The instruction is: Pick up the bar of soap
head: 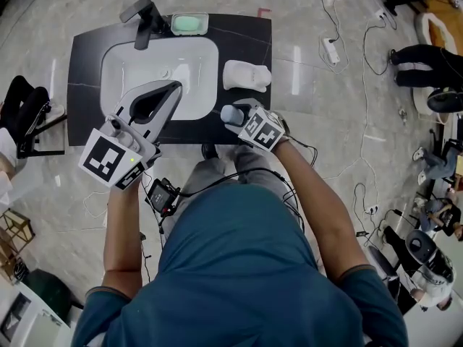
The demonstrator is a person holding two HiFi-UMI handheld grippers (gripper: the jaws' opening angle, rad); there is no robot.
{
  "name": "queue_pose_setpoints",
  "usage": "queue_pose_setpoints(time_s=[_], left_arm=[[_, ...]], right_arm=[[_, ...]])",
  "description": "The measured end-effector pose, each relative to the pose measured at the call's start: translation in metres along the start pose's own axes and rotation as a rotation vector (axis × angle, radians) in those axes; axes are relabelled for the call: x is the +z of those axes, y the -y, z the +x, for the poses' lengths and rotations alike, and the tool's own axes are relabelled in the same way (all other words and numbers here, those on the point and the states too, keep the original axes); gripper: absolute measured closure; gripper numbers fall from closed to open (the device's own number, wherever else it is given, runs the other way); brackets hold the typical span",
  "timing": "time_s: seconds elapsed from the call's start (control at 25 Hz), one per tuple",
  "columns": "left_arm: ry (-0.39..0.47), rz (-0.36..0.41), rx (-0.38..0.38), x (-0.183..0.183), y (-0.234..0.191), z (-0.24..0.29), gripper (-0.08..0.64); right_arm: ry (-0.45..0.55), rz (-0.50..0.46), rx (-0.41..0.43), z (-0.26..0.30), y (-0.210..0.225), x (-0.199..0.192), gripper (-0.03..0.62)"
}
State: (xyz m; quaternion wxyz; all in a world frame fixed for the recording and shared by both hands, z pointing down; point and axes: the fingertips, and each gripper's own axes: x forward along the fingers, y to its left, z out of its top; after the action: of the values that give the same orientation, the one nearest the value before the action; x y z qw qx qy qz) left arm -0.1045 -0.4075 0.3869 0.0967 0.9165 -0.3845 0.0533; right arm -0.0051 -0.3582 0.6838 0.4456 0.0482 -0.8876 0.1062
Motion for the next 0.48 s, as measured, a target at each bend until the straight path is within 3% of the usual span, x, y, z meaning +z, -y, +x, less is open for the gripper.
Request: queue_pose_setpoints(time_s=[0.48], left_arm=[[-0.008,-0.003,-0.002,-0.002,-0.002,0.0,0.557]], right_arm=[[-0.044,0.005,0.025,0.014,-0.003,-0.011,0.331]])
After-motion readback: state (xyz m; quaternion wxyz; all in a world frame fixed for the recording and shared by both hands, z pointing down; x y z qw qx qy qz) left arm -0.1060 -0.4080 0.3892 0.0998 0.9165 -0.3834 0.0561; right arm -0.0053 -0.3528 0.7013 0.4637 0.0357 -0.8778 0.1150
